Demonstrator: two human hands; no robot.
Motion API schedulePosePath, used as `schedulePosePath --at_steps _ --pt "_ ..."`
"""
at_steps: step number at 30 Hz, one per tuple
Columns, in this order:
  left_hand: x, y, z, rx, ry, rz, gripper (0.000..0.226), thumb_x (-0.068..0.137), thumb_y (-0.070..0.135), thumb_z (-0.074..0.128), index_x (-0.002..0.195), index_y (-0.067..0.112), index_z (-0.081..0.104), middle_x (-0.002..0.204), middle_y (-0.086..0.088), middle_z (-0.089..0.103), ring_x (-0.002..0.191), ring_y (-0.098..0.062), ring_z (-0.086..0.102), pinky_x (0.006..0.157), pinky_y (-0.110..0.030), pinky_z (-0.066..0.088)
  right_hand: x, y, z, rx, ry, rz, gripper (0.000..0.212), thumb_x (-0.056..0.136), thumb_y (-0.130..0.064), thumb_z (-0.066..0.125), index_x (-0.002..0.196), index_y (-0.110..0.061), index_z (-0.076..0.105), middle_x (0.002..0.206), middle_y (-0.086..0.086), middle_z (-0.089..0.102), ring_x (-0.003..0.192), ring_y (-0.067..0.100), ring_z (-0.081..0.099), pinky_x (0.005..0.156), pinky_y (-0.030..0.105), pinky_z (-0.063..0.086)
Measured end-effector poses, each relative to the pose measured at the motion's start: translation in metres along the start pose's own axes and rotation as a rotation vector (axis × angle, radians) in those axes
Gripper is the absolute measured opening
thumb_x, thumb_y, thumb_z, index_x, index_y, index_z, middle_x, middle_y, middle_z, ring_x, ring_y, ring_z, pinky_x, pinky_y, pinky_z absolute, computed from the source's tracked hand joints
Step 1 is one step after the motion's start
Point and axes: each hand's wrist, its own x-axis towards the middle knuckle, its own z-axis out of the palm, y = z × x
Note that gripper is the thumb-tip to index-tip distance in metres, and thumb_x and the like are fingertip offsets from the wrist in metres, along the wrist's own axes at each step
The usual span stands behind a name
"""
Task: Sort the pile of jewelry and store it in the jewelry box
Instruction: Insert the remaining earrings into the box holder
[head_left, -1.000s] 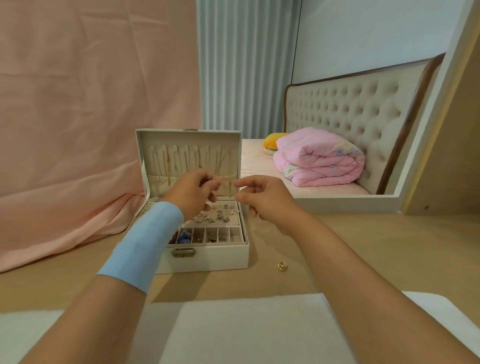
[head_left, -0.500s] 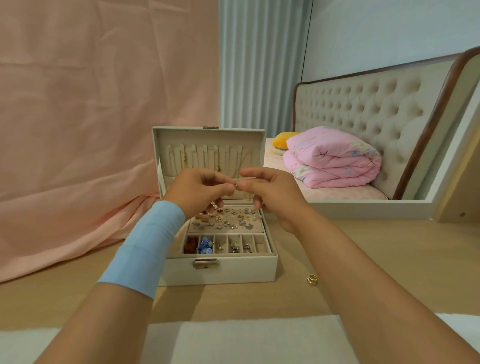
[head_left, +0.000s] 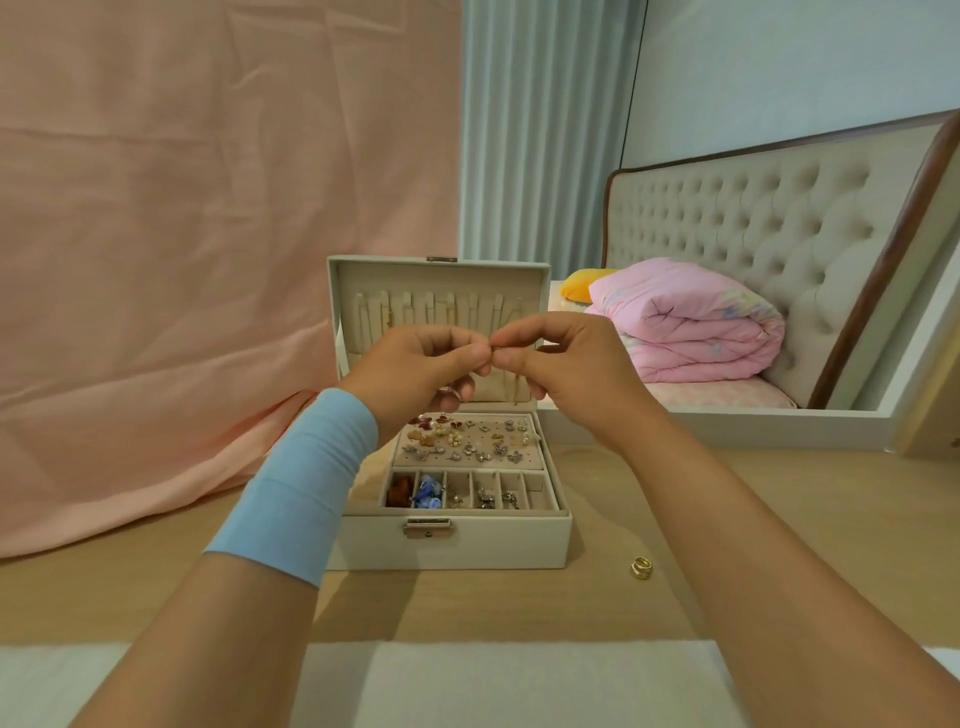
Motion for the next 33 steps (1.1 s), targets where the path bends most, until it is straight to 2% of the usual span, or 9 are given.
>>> schedulePosePath --at_steps 3,6,11,15,20,23,26,33 --pt "-0.001 0.003 -0.006 -0.042 -0.065 -0.074 0.018 0.097 0.017 0.058 0.083 0.008 0.066 0.062 0.000 0.058 0.055 -0.010 0.048 0.052 -0.017 0.043 0.002 -0.005 -0.002 -0.167 0.001 -0.110 0.020 0.079 -0.012 0.085 0.082 -0.031 0.079 0.073 -0.001 0.074 0.054 0.012 0.049 0.056 0.023 0.046" --pt "-0.001 0.006 -0.008 -0.138 -0.052 -0.123 0.019 0.098 0.014 0.056 0.084 0.005 0.065 0.060 0.000 0.057 0.052 -0.008 0.048 0.049 -0.015 0.043 0.003 -0.007 -0.001 -0.250 -0.025 -0.222 0.028 0.080 -0.018 0.084 0.082 -0.045 0.076 0.084 -0.005 0.075 0.059 0.004 0.048 0.061 0.022 0.043" --pt "0.000 0.004 -0.013 -0.085 -0.117 -0.201 0.021 0.094 0.022 0.062 0.077 0.011 0.068 0.060 -0.001 0.054 0.053 -0.010 0.044 0.048 -0.017 0.041 0.005 -0.007 -0.004 -0.310 -0.035 -0.189 0.015 0.080 -0.018 0.084 0.086 -0.031 0.080 0.077 -0.012 0.073 0.051 0.002 0.046 0.058 0.015 0.040" --pt "0.003 0.002 -0.013 -0.026 -0.052 -0.231 0.013 0.086 0.023 0.070 0.081 0.012 0.075 0.071 -0.002 0.064 0.057 -0.009 0.049 0.051 -0.019 0.043 0.002 -0.008 -0.003 -0.392 -0.070 -0.206 0.019 0.081 -0.016 0.082 0.091 -0.033 0.079 0.079 -0.013 0.074 0.056 -0.004 0.055 0.058 0.008 0.039" --pt "0.003 -0.004 -0.003 -0.050 0.003 -0.296 0.017 0.088 0.020 0.070 0.102 0.011 0.074 0.084 -0.001 0.074 0.057 -0.006 0.055 0.052 -0.017 0.048 0.001 0.011 -0.012 -0.324 -0.075 -0.061 0.013 0.080 -0.012 0.083 0.085 -0.024 0.082 0.076 -0.008 0.075 0.058 -0.006 0.059 0.062 0.010 0.042" --pt "0.003 -0.010 -0.002 0.004 0.071 -0.282 0.016 0.092 0.015 0.066 0.106 0.013 0.072 0.089 -0.001 0.077 0.058 -0.005 0.058 0.055 -0.018 0.050 -0.002 0.033 -0.021 -0.439 -0.151 0.091 0.015 0.074 -0.019 0.088 0.073 -0.031 0.080 0.074 -0.015 0.075 0.065 -0.007 0.062 0.071 0.020 0.045" --pt "0.003 -0.010 -0.004 0.020 0.119 -0.249 0.015 0.095 0.015 0.062 0.105 0.011 0.071 0.087 0.000 0.076 0.057 -0.006 0.059 0.055 -0.019 0.049 -0.006 0.049 -0.026 -0.563 -0.202 0.154 0.012 0.072 -0.030 0.089 0.070 -0.036 0.080 0.079 -0.021 0.074 0.074 -0.006 0.062 0.073 0.025 0.045" --pt "0.003 -0.006 -0.010 0.091 0.202 -0.177 0.012 0.095 0.016 0.063 0.096 0.010 0.073 0.081 -0.001 0.073 0.055 -0.007 0.058 0.055 -0.021 0.048 -0.007 0.047 -0.027 -0.701 -0.278 0.131 0.007 0.078 -0.030 0.085 0.075 -0.034 0.079 0.084 -0.016 0.073 0.080 0.001 0.064 0.078 0.031 0.054"
